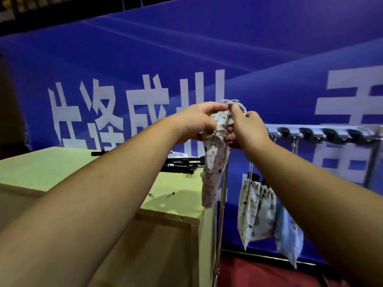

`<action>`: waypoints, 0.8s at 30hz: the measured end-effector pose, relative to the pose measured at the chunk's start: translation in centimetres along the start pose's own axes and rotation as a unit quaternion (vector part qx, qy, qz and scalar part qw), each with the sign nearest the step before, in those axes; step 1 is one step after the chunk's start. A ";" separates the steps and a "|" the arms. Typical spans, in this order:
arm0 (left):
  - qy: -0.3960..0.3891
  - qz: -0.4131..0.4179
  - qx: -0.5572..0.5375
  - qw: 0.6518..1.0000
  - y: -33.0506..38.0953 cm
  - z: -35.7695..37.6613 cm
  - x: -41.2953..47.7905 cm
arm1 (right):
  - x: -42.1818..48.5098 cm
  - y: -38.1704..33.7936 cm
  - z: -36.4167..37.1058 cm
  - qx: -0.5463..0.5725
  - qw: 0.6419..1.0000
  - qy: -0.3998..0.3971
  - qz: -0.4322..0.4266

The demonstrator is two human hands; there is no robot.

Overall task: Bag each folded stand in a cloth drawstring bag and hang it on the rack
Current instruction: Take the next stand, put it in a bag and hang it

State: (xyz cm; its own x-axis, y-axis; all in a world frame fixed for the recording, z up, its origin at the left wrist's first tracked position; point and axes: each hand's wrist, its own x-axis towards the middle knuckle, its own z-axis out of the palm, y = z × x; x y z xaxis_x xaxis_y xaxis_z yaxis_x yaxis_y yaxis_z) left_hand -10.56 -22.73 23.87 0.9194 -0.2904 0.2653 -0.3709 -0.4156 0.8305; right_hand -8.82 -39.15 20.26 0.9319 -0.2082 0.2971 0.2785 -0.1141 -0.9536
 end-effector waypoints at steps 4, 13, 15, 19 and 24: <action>0.013 0.002 0.008 1.000 0.1 3.0 -1.2 | -2.1 1.1 -3.2 0.030 0.999 0.034 0.009; 0.147 -0.057 0.198 0.968 -7.0 10.1 -2.5 | -6.2 8.9 -9.3 -0.114 0.993 0.040 0.006; 0.137 -0.067 0.234 0.960 -8.5 10.6 -3.1 | -7.0 10.1 -10.0 -0.086 0.996 0.005 0.031; 0.083 -0.102 0.057 0.990 -9.8 12.0 -4.2 | -7.9 12.0 -11.0 -0.158 0.972 -0.149 0.090; 0.013 -0.043 0.029 0.999 -10.5 13.1 -4.5 | -8.4 13.6 -9.1 -0.325 0.920 -0.205 0.071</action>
State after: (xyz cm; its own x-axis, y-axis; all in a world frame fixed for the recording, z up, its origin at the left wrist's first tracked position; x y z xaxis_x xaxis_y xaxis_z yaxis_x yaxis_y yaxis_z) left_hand -12.52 -28.34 7.54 0.9508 -0.2297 0.2080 -0.2974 -0.4872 0.8211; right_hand -14.94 -47.78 5.26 0.9947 0.1029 0.0018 0.0736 -0.6990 -0.7113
